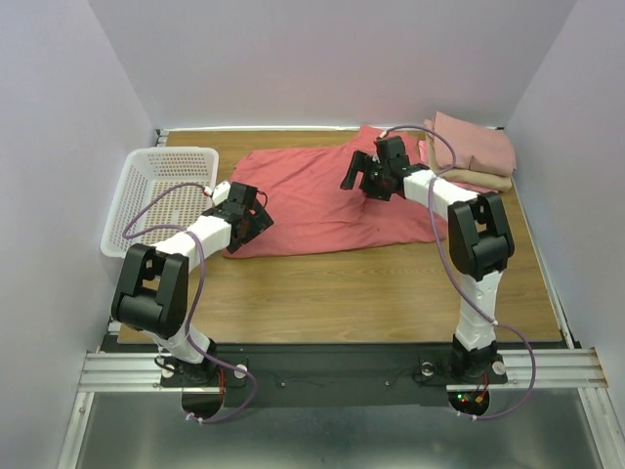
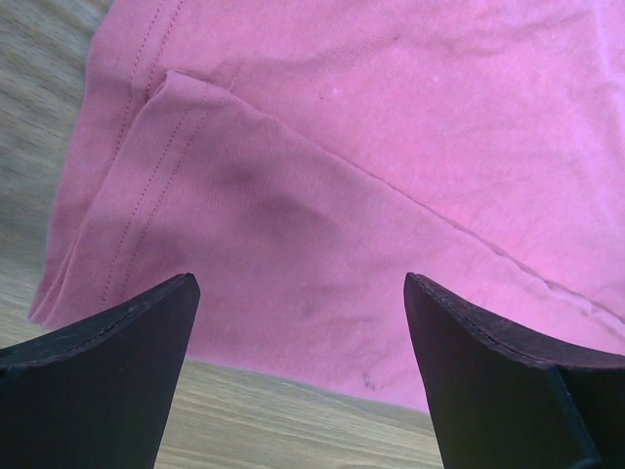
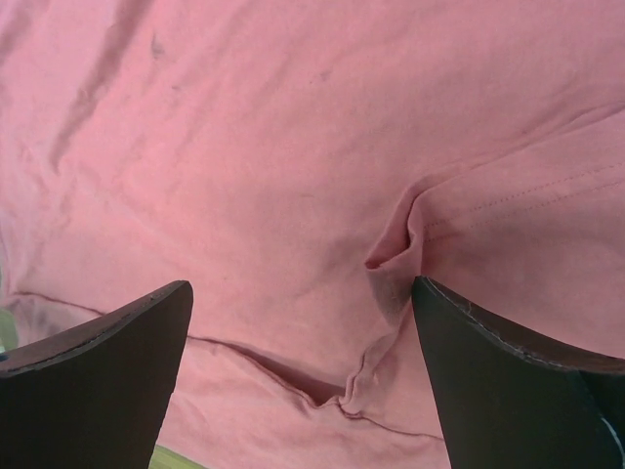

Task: Fold and stack the t-shirts
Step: Fold the tshirt

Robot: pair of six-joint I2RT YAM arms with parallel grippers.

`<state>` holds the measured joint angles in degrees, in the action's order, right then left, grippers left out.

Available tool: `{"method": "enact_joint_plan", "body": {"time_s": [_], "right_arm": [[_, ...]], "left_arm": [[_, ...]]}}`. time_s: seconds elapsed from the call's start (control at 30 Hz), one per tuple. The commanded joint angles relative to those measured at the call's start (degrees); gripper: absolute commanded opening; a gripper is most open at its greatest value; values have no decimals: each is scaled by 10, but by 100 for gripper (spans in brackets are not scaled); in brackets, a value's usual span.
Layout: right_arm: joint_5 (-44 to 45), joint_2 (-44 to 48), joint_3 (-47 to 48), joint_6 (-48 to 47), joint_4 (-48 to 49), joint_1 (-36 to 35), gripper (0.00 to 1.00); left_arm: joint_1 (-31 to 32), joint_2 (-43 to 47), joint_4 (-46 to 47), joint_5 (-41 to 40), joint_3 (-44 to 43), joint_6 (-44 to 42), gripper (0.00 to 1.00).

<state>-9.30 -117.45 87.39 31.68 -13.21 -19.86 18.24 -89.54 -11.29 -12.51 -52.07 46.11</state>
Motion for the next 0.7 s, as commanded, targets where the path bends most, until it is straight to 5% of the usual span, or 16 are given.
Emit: {"method": "enact_joint_plan", "body": {"time_s": [0.0, 0.37, 0.67], "right_arm": [[-23, -23, 29, 9, 13, -6, 100], [-21, -80, 95, 27, 11, -28, 100], [126, 60, -2, 6, 4, -26, 100]], "left_arm": [[-3, 2, 10, -7, 2, -13, 98], [-3, 10, 7, -1, 3, -15, 98], [-3, 19, -6, 19, -31, -29, 98]]}}
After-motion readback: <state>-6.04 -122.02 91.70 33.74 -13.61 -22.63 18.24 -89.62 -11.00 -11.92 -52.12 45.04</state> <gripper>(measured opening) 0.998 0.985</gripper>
